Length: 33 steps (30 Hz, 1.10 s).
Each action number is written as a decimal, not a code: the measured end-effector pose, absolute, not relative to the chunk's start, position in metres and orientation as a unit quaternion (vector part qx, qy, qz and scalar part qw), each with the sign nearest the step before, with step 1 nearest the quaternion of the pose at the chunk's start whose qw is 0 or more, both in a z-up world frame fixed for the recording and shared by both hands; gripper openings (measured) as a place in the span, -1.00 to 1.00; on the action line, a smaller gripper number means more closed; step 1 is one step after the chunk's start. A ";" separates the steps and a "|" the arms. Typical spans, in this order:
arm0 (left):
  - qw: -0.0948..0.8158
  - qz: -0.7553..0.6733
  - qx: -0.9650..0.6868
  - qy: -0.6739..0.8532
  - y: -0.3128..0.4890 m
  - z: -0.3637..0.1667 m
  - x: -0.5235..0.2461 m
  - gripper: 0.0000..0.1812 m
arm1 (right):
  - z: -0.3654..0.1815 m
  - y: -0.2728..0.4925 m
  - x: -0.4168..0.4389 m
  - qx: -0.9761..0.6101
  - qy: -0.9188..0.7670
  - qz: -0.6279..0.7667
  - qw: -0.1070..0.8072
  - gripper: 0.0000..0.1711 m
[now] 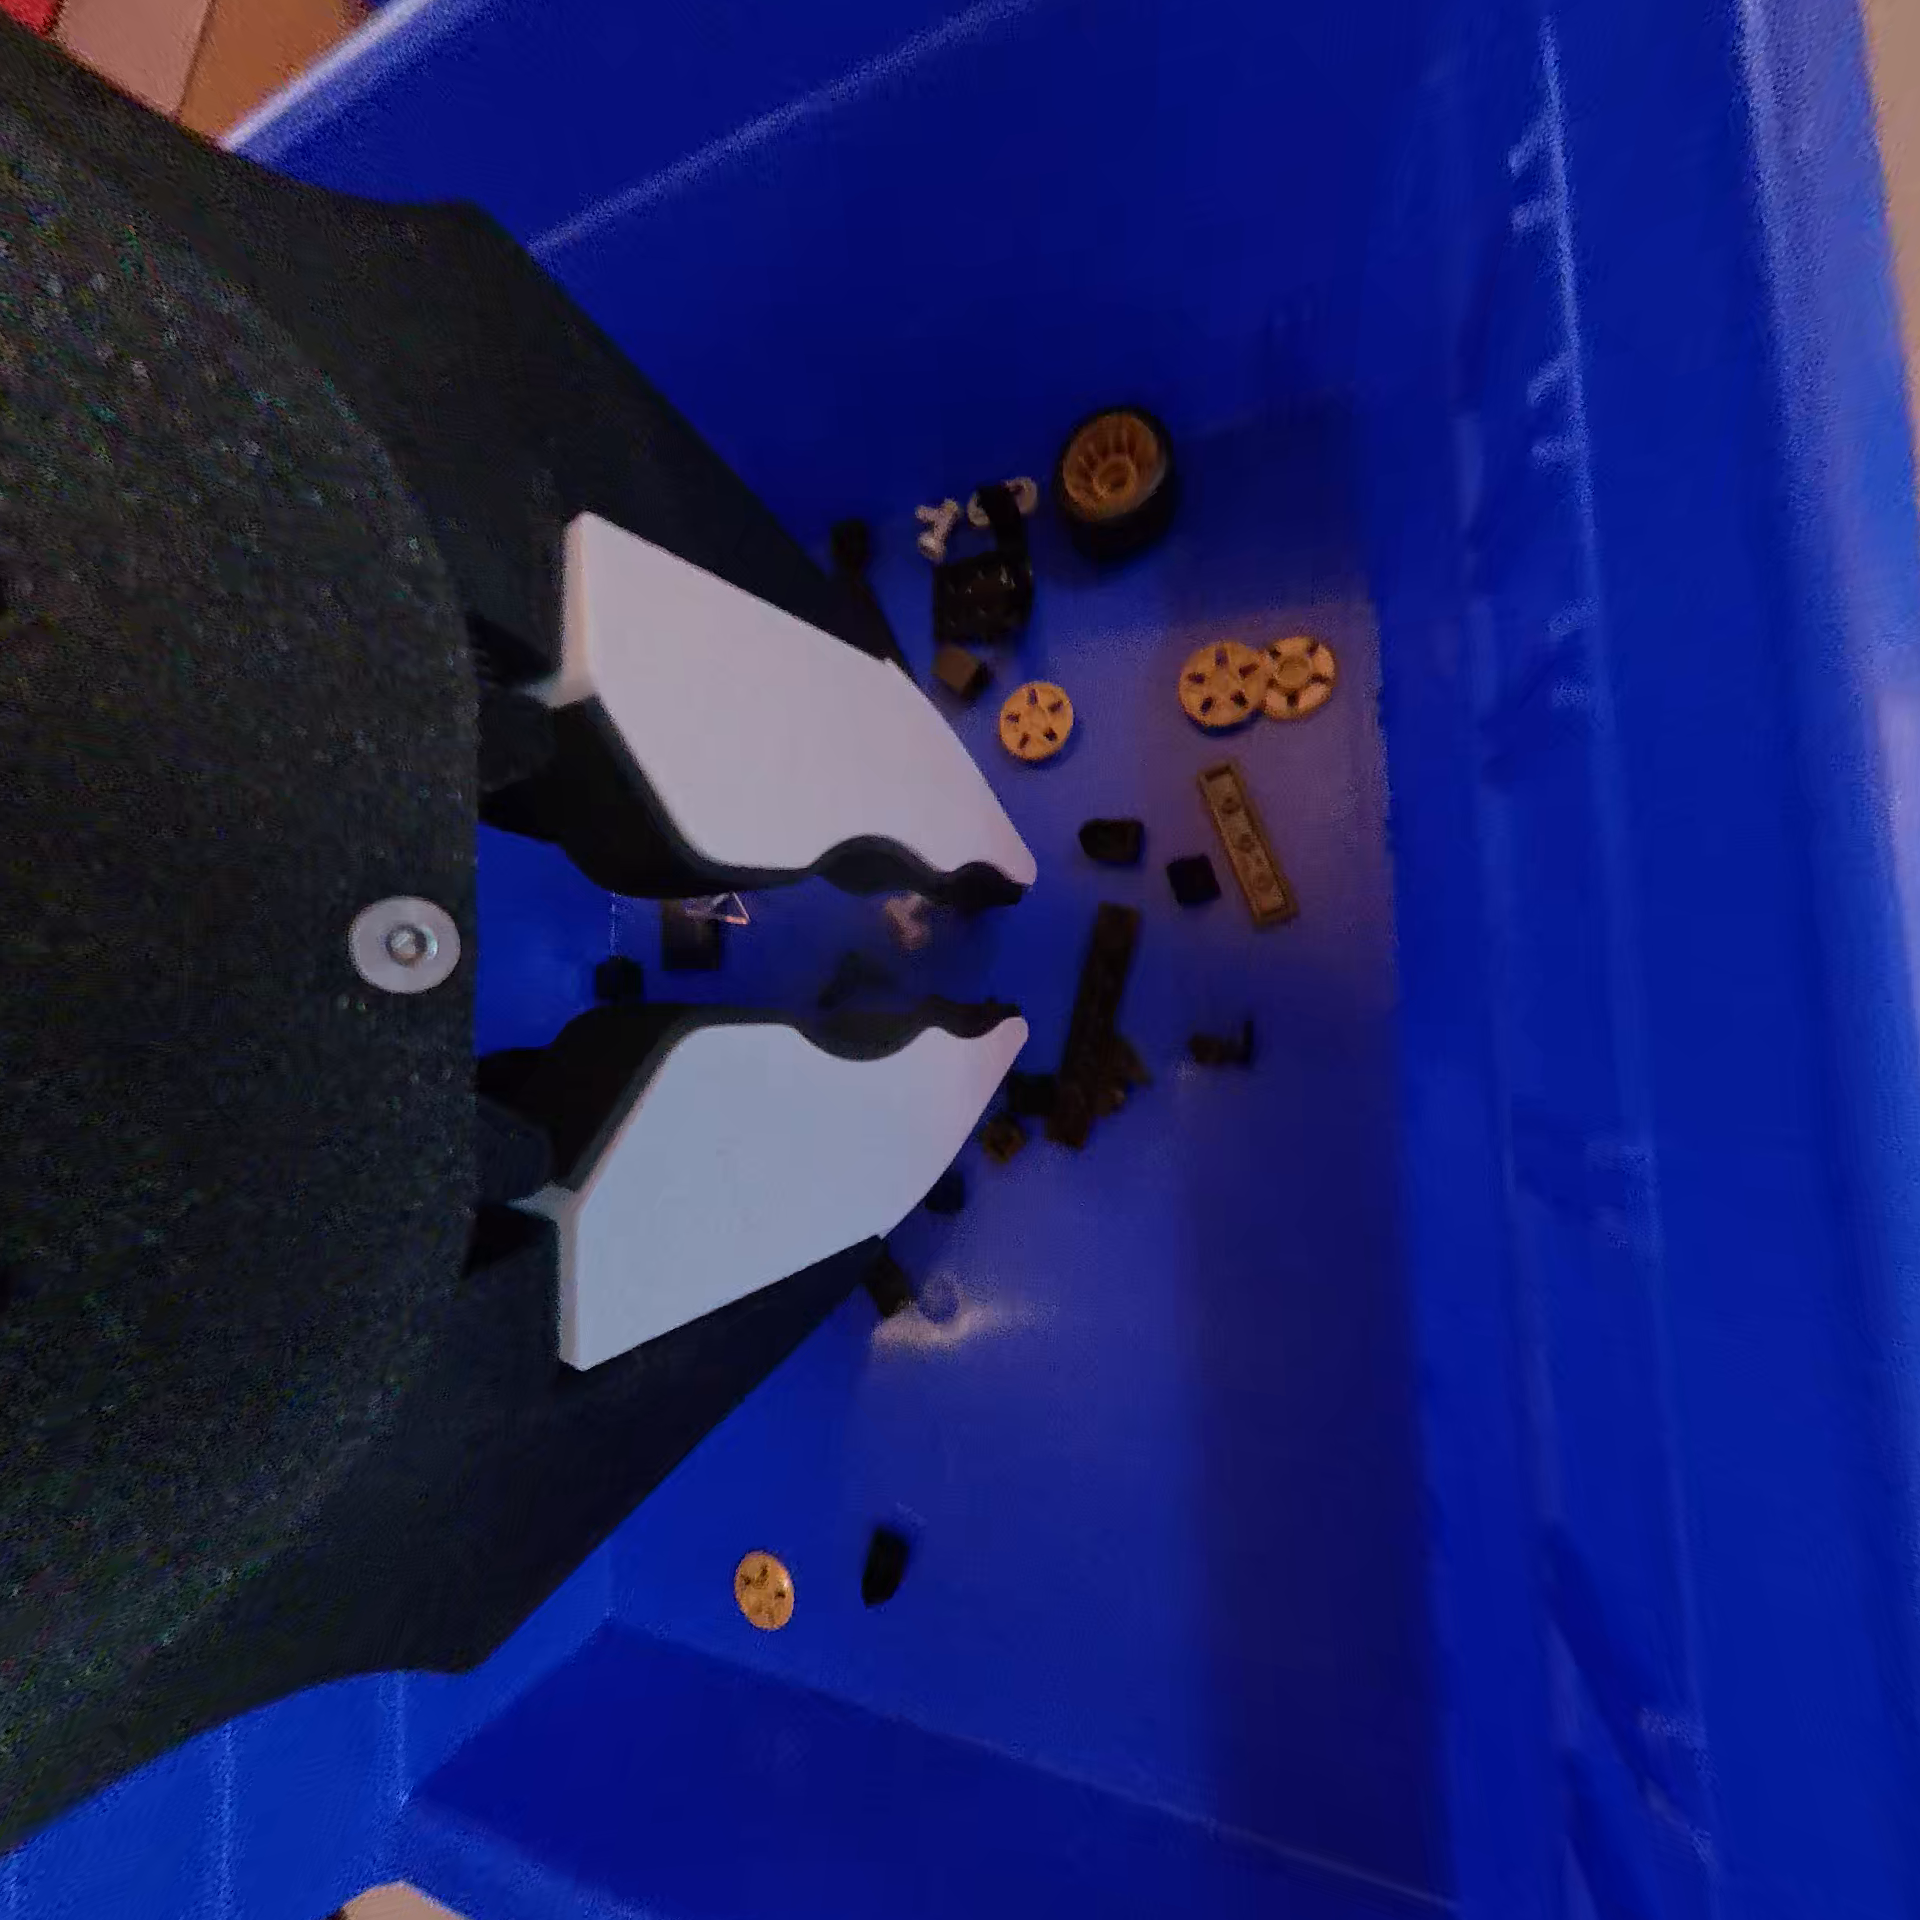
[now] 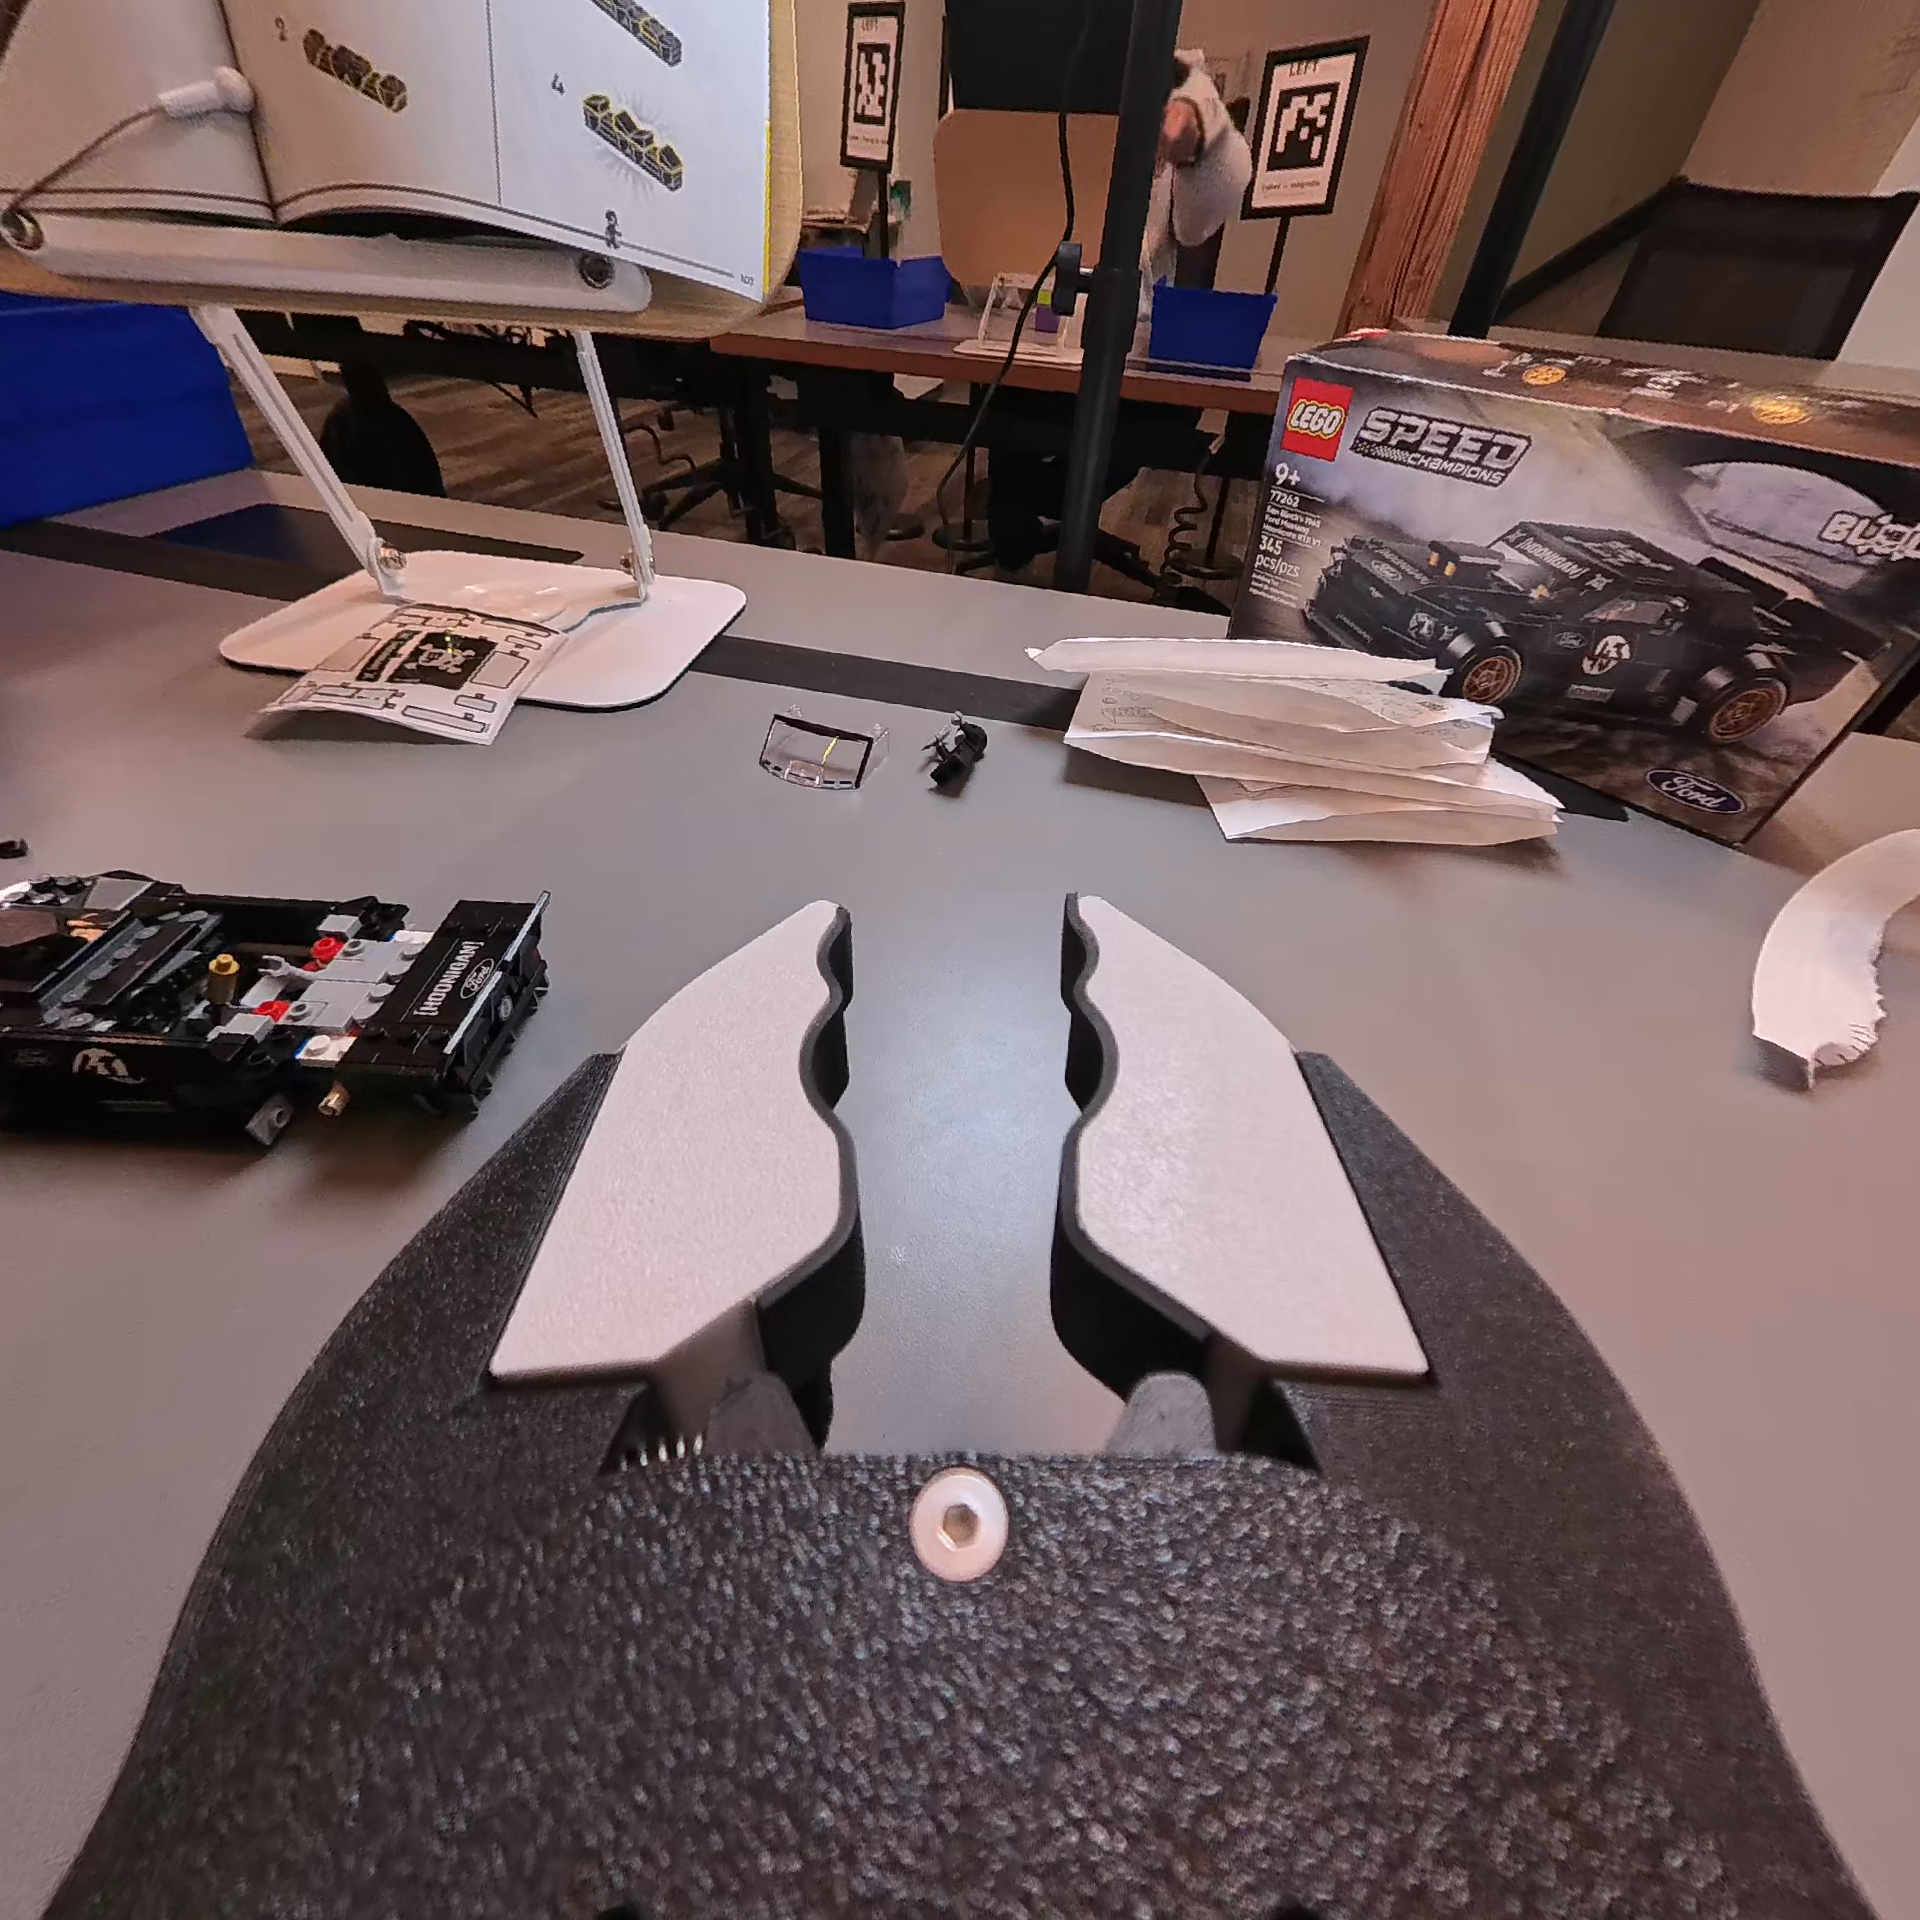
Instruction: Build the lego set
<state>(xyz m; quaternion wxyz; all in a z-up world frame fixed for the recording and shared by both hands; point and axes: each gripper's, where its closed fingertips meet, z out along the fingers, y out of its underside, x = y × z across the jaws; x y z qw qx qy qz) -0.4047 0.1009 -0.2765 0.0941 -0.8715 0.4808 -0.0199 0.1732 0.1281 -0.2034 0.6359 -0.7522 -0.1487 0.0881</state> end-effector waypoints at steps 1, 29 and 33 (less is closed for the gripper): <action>0.087 -0.028 -0.870 0.484 0.098 -0.278 -0.402 -0.79 | -0.203 0.128 0.173 -0.752 -0.148 0.088 0.636 -0.55; 0.067 0.063 -0.877 0.472 0.093 -0.268 -0.429 -0.97 | -0.200 0.126 0.172 -0.748 -0.151 0.092 0.640 -0.55; 0.083 0.069 -0.873 0.475 0.095 -0.266 -0.425 -0.97 | -0.199 0.126 0.173 -0.746 -0.148 0.091 0.643 -0.55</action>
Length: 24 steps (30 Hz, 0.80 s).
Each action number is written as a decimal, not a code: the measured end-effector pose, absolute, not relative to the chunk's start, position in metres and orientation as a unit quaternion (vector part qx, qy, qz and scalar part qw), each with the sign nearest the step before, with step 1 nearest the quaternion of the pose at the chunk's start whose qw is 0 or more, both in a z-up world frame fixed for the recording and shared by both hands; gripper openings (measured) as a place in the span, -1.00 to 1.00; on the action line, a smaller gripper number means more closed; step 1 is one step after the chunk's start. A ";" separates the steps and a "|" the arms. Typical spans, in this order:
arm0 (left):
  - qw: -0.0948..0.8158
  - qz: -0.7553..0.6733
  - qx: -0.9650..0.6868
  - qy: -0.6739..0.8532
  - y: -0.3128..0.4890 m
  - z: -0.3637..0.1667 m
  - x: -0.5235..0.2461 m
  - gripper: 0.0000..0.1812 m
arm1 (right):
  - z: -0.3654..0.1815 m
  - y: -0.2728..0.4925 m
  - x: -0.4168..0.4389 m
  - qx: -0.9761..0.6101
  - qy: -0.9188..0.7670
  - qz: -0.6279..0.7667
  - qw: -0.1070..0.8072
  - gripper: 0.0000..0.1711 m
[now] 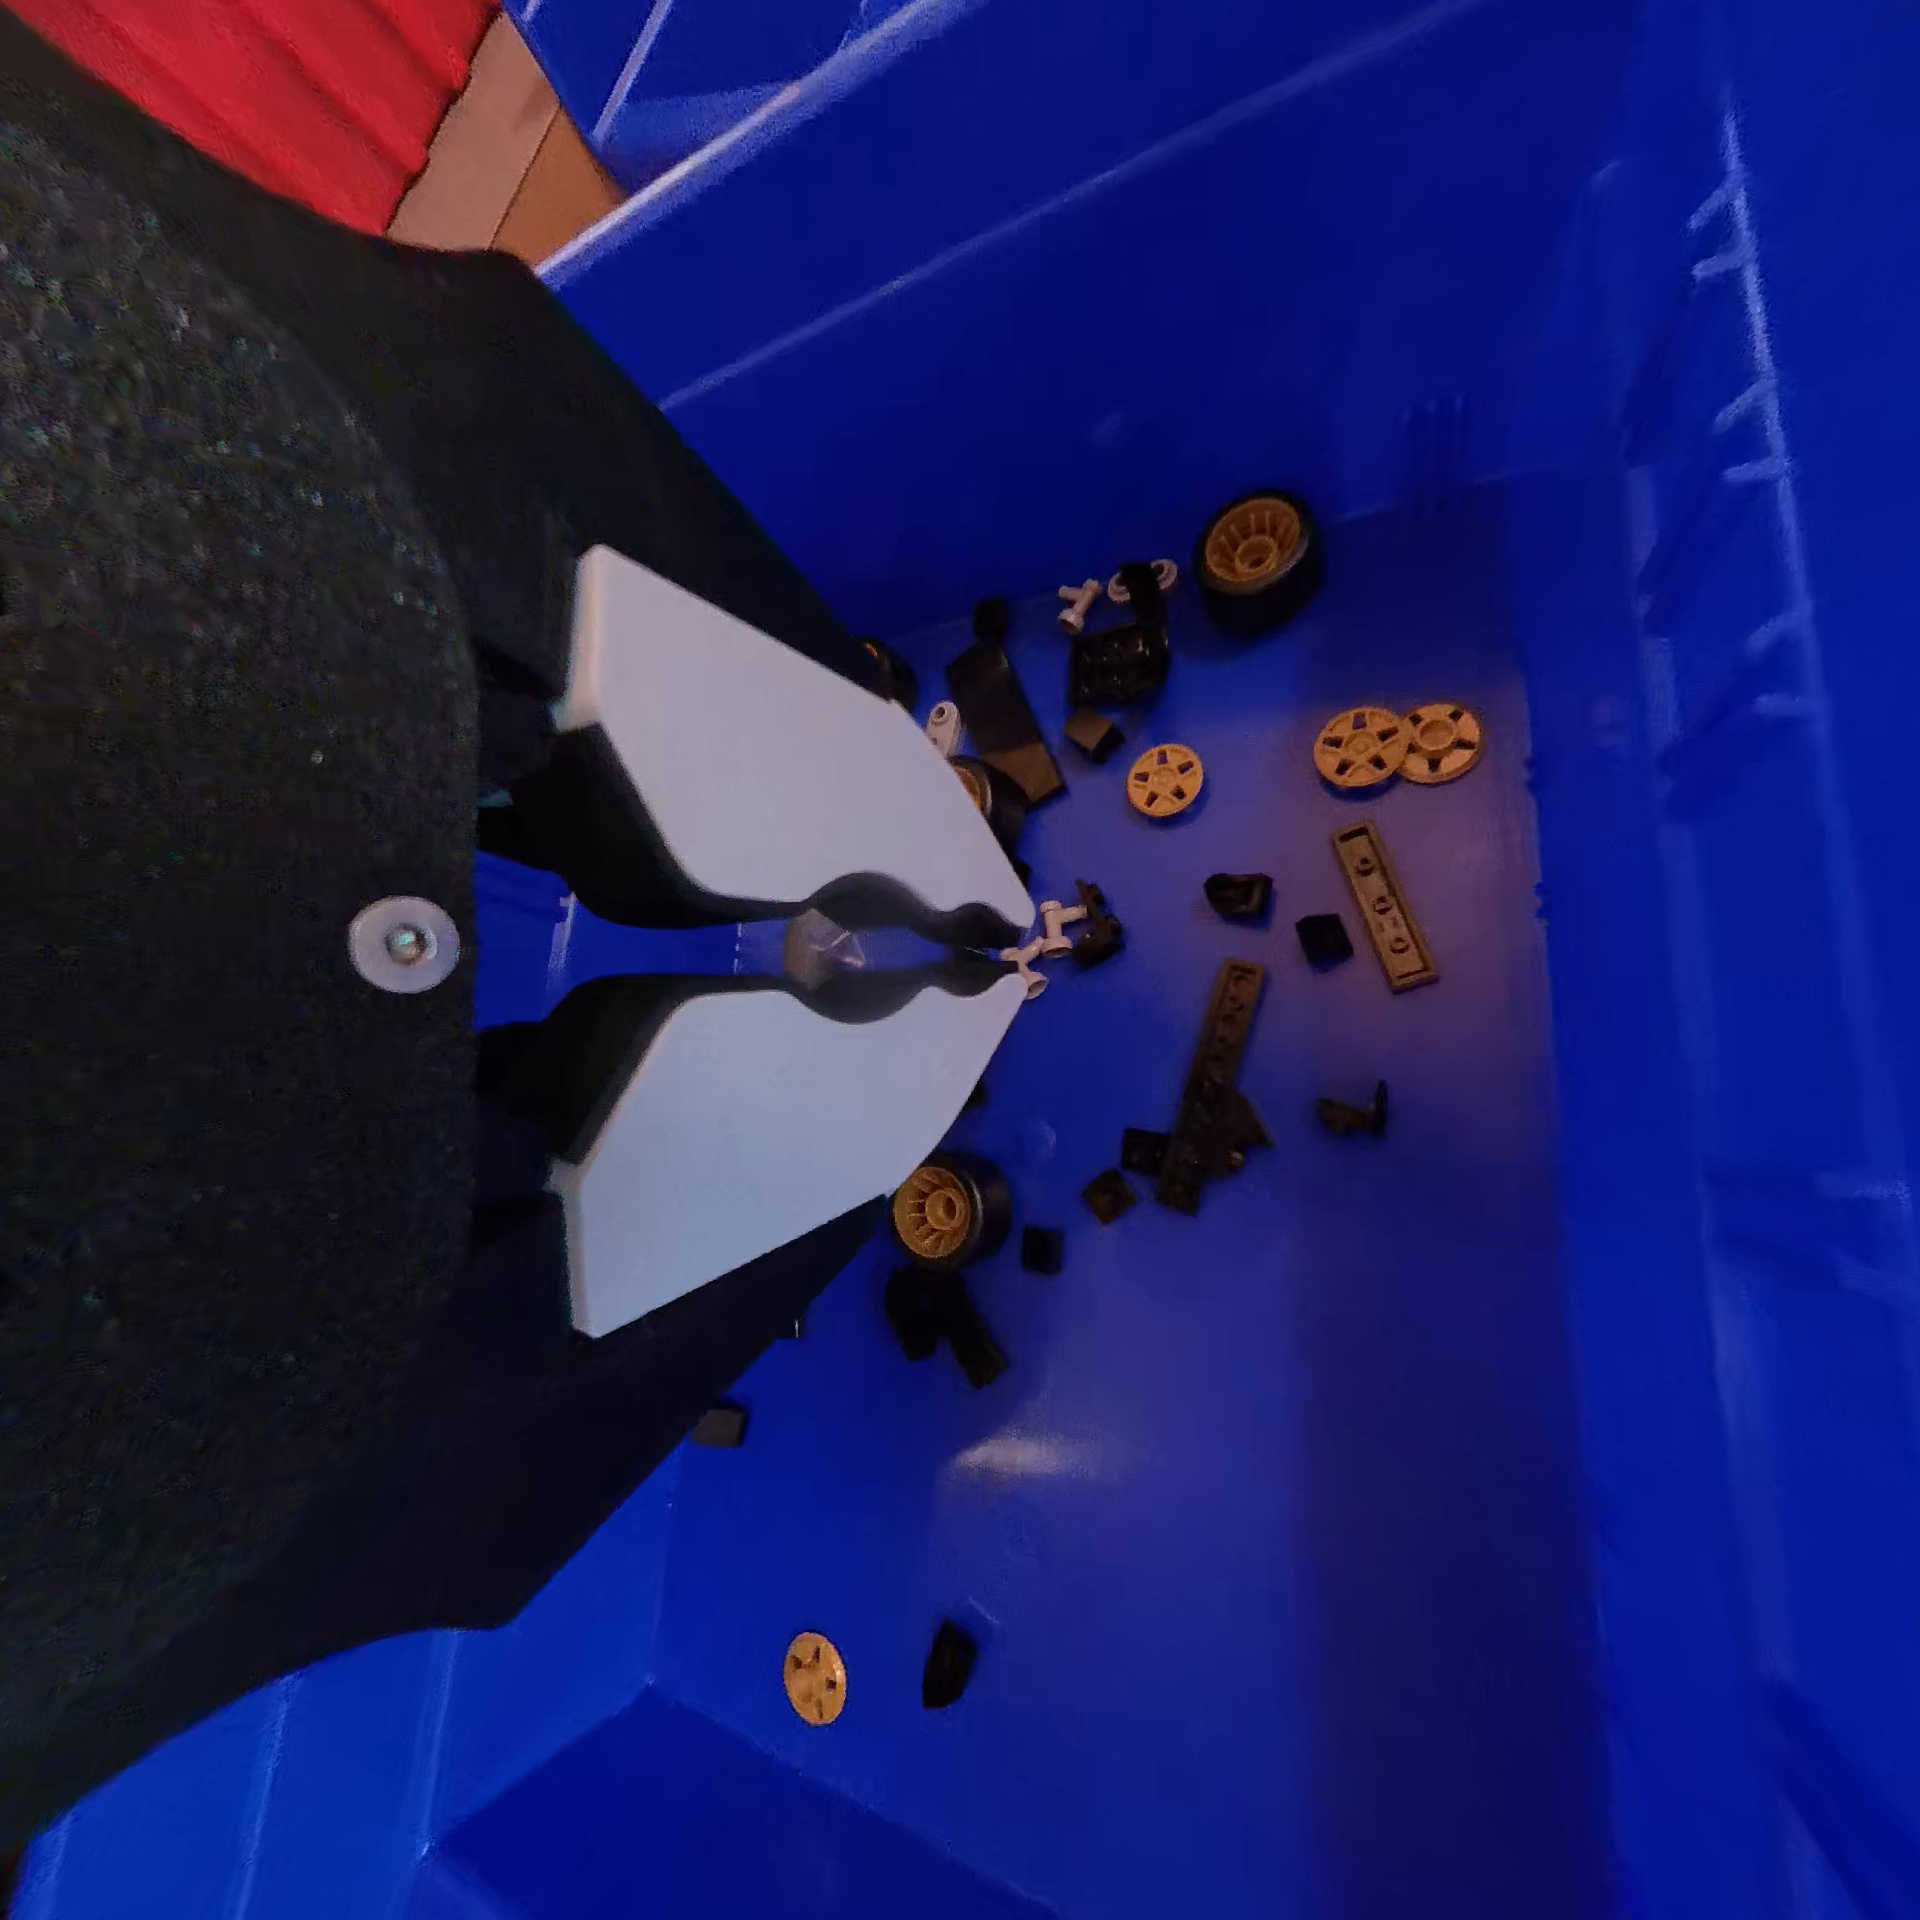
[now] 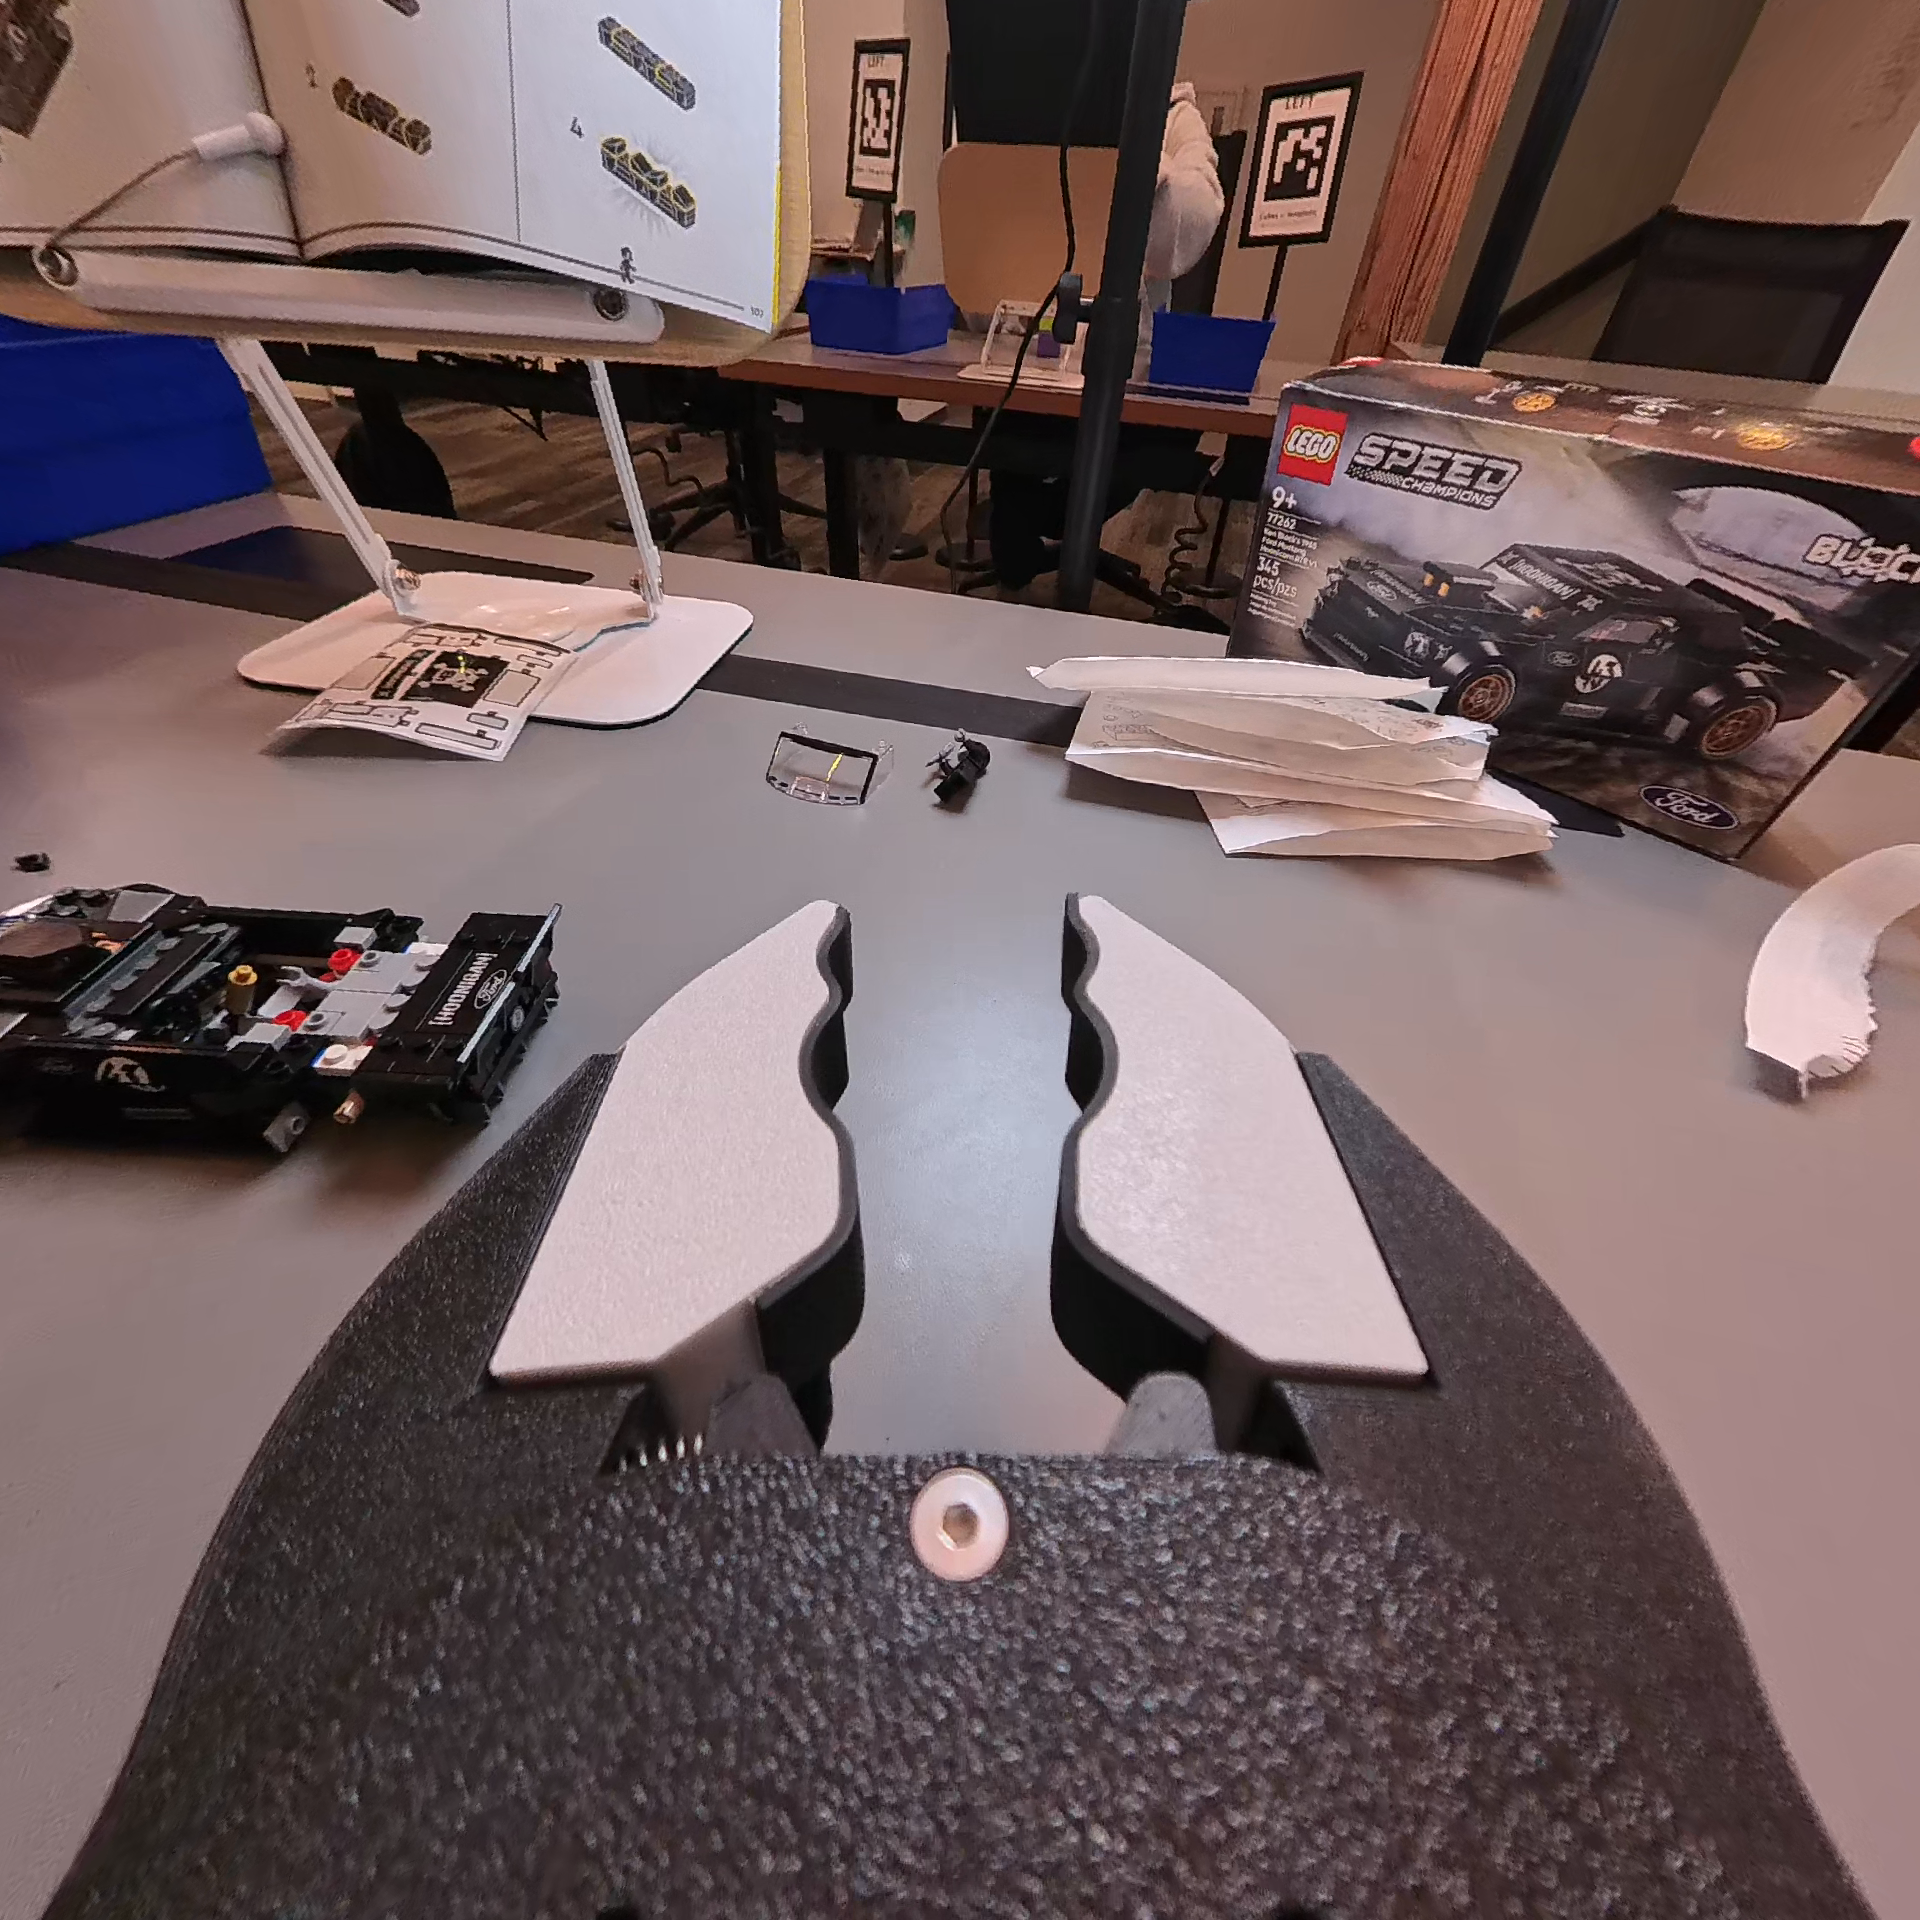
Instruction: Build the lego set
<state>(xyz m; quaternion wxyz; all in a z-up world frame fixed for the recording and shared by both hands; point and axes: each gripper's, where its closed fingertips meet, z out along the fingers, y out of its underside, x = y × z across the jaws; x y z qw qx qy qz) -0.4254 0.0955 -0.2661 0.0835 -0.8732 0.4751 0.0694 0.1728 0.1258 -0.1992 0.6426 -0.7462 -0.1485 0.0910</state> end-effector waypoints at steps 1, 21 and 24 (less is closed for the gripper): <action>0.087 0.071 -0.873 0.475 0.096 -0.266 -0.425 -0.97 | -0.199 0.126 0.174 -0.745 -0.147 0.090 0.644 -0.54; 0.146 -0.004 -0.871 0.469 0.099 -0.255 -0.400 -0.96 | -0.199 0.127 0.177 -0.747 -0.140 0.089 0.644 -0.54; 0.155 -0.015 -0.870 0.467 0.101 -0.253 -0.397 -0.97 | -0.201 0.128 0.176 -0.749 -0.140 0.088 0.642 -0.54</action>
